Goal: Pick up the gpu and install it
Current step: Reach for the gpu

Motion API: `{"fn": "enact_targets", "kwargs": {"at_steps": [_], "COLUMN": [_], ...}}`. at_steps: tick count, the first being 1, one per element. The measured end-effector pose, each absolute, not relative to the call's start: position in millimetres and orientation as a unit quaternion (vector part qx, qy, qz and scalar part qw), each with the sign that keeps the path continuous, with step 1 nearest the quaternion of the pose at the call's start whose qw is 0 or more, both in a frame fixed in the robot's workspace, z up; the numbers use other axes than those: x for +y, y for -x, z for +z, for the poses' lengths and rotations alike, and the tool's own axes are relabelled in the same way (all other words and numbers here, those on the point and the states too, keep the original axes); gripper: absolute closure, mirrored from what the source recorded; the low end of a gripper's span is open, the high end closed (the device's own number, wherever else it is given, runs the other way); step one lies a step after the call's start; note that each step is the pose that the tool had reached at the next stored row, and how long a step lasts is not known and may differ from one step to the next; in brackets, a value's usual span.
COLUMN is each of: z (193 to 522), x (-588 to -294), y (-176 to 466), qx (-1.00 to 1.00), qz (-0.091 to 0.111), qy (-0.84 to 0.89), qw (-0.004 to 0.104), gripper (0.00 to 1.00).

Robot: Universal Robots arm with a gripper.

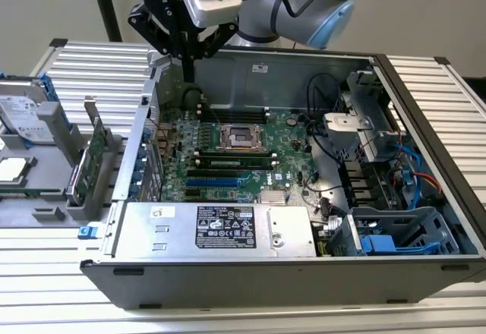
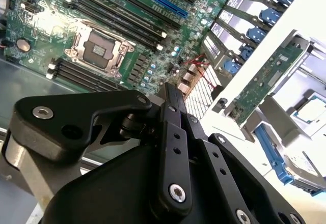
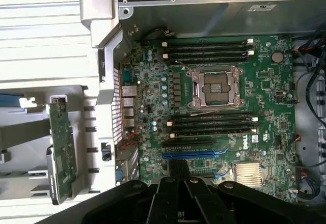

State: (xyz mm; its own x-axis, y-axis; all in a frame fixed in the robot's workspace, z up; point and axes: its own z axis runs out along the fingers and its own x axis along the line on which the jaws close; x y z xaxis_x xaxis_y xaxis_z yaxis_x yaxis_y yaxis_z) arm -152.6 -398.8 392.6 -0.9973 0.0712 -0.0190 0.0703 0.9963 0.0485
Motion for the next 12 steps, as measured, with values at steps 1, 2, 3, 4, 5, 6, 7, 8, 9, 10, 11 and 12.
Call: {"fn": "enact_targets", "kwargs": {"at_steps": [1, 2, 3, 4, 5, 6, 7, 8, 9, 10, 11, 12], "z": [392.6, 392.6, 392.6, 392.6, 392.6, 392.6, 392.7, 392.6, 392.6, 392.6, 392.6, 392.6], "x": [-398.8, -398.9, -398.9, -398.9, -398.9, -399.0, -399.0, -399.1, -399.1, -399.1, -399.1, -399.1], "y": [152.8, 153.0, 153.2, 153.5, 154.2, 154.7, 155.4, 156.3, 157.2, 158.1, 159.2, 160.3], "qx": [0.999, 0.999, 0.999, 0.999, 0.999, 0.999, 0.999, 0.999, 0.999, 0.999, 0.999, 0.999], "qz": [0.024, 0.024, 0.024, 0.024, 0.024, 0.024, 0.024, 0.024, 0.024, 0.024, 0.024, 0.024], "qy": [-0.035, -0.035, -0.035, -0.035, -0.035, -0.035, -0.035, -0.035, -0.035, -0.035, -0.035, -0.035], "qw": [0.01, 0.01, 0.01, 0.01, 0.01, 0.01, 0.01, 0.01, 0.01, 0.01, 0.01, 0.01], "gripper": [1.0, 1.0, 1.0, 1.0, 1.0, 1.0, 1.0, 1.0, 1.0, 1.0, 1.0, 1.0]}}
